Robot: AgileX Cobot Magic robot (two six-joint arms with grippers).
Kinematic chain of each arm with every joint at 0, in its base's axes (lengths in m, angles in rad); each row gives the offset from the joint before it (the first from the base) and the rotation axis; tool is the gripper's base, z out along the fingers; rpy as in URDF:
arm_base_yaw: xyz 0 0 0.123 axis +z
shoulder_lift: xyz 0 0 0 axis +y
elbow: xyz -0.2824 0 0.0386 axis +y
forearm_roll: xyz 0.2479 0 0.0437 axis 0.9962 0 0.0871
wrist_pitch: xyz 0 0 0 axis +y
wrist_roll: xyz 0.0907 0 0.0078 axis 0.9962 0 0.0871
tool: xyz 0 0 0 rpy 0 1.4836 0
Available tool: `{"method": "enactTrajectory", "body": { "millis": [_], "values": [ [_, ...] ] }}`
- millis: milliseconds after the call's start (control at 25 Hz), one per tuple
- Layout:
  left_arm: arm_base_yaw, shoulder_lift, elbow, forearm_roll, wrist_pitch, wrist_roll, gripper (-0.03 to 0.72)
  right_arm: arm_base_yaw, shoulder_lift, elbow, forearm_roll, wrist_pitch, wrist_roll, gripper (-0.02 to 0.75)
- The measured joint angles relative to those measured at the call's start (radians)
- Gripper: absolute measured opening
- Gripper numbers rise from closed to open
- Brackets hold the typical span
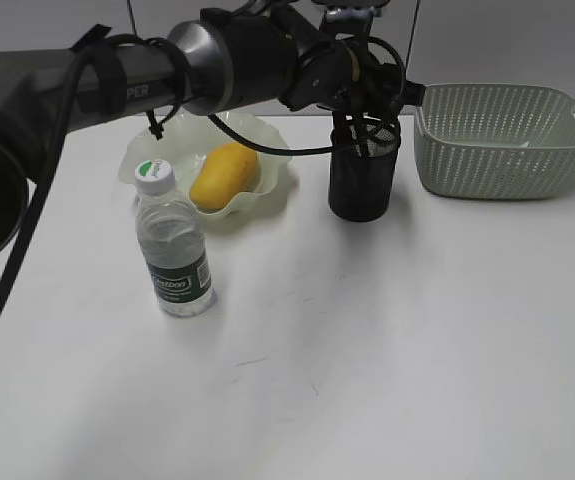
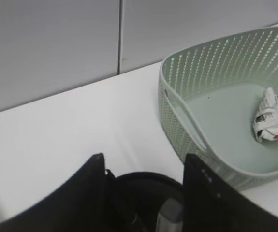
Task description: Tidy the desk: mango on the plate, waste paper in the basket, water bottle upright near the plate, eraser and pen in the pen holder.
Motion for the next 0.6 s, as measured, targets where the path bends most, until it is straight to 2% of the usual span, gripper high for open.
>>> {"method": "enactTrajectory", "body": {
  "millis": [80, 200, 400, 520, 600],
  "values": [
    [0.000, -0.002, 0.000, 0.001, 0.039, 0.000, 0.399, 0.000, 0.000, 0.000, 0.000, 0.000, 0.000, 0.348],
    [0.000, -0.027, 0.000, -0.001, 0.149, 0.000, 0.402, 0.000, 0.000, 0.000, 0.000, 0.000, 0.001, 0.348],
    [-0.011, -0.183, 0.021, 0.003, 0.340, 0.043, 0.321, 0.000, 0.000, 0.000, 0.000, 0.000, 0.000, 0.348],
    [-0.048, -0.340, 0.121, 0.036, 0.364, 0.125, 0.305, 0.000, 0.000, 0.000, 0.000, 0.000, 0.000, 0.348],
    [-0.087, -0.464, 0.254, 0.076, 0.361, 0.146, 0.302, 0.000, 0.000, 0.000, 0.000, 0.000, 0.000, 0.348]
  ]
}}
